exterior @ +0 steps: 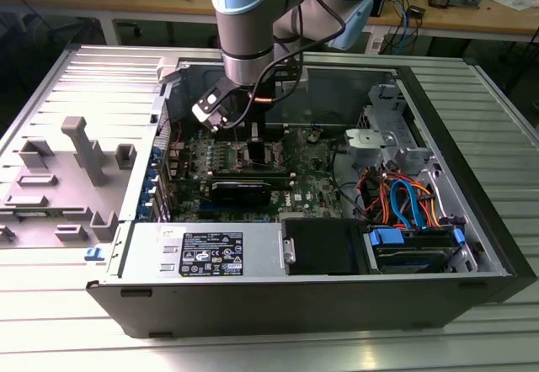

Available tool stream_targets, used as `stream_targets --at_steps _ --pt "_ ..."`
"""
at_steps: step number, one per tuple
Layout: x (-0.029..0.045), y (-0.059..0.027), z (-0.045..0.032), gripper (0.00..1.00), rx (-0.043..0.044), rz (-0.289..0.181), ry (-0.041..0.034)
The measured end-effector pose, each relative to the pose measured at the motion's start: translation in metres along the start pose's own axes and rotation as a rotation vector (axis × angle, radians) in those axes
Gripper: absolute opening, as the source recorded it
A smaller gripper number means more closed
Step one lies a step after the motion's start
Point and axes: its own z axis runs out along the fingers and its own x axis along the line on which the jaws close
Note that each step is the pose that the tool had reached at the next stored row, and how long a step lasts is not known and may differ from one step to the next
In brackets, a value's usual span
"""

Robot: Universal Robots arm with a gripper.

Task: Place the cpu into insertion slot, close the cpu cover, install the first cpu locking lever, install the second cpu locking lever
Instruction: 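Place the cpu into insertion slot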

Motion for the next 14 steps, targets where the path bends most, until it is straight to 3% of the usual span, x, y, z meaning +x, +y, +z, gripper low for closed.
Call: stream_targets --at_steps 11,13,14 --pt "0.0 0.0012 0.0002 0.54 -0.0005 0.0 -0.0001" --pt "0.0 0.0013 0.0003 0.55 -0.0006 0.0 0.0004" --pt "0.0 0.0013 0.0003 0.61 -0.0005 0.0 0.0004"
